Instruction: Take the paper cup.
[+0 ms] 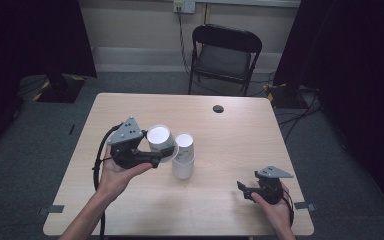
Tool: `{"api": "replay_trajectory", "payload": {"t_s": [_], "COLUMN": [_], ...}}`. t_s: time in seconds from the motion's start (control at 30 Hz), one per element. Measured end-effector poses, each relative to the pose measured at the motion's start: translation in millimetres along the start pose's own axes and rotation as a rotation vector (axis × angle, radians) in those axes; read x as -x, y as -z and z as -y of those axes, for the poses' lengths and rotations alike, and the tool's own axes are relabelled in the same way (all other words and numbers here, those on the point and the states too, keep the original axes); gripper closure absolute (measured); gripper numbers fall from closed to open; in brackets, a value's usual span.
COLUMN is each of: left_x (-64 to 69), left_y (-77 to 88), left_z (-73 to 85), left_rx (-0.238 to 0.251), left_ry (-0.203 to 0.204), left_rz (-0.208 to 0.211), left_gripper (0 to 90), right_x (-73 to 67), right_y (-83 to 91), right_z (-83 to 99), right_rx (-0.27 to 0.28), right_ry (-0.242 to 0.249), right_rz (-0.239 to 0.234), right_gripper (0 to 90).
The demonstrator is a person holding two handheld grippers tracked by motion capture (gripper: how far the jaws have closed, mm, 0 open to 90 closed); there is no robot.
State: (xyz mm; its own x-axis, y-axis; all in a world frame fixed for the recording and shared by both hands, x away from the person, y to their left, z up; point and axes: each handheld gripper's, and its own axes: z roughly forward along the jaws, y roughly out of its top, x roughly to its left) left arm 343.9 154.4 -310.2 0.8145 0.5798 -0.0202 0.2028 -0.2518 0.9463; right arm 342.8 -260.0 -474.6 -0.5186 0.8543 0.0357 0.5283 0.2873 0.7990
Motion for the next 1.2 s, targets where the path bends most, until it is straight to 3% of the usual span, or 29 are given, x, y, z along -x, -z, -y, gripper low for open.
{"api": "replay_trajectory", "payload": {"t_s": [0.2,0.57,0.77,0.9,0.97,1.07,1.2], "left_x": [1.3,12.4,15.7,17.0,17.5,17.0,13.3], "left_y": [3.6,2.8,-3.2,-5.8,-7.1,-7.6,-7.8], "left_z": [11.0,17.9,20.8,22.7,24.4,26.9,31.7], "left_rx": [-0.005,0.007,0.012,0.036,0.049,0.055,0.053], "left_ry": [0.024,0.049,0.084,0.135,0.183,0.223,0.300], "left_rz": [0.002,0.040,0.080,0.148,0.186,0.222,0.238], "left_gripper": [30.7,30.7,30.8,30.8,31.0,31.3,31.6], "right_x": [-17.2,-70.6,-97.4,-111.1,-117.0,-124.7,-130.0], "right_y": [12.2,37.5,32.1,26.7,24.9,23.5,25.4], "right_z": [-14.9,-64.8,-79.3,-84.9,-87.0,-89.7,-93.1], "right_rx": [0.047,0.174,0.185,0.215,0.229,0.255,0.305], "right_ry": [0.035,0.130,0.178,0.206,0.222,0.244,0.264], "right_rz": [-0.071,-0.255,-0.344,-0.380,-0.384,-0.387,-0.393], "right_gripper": [26.7,31.8,33.8,35.7,36.1,37.9,39.1]}}
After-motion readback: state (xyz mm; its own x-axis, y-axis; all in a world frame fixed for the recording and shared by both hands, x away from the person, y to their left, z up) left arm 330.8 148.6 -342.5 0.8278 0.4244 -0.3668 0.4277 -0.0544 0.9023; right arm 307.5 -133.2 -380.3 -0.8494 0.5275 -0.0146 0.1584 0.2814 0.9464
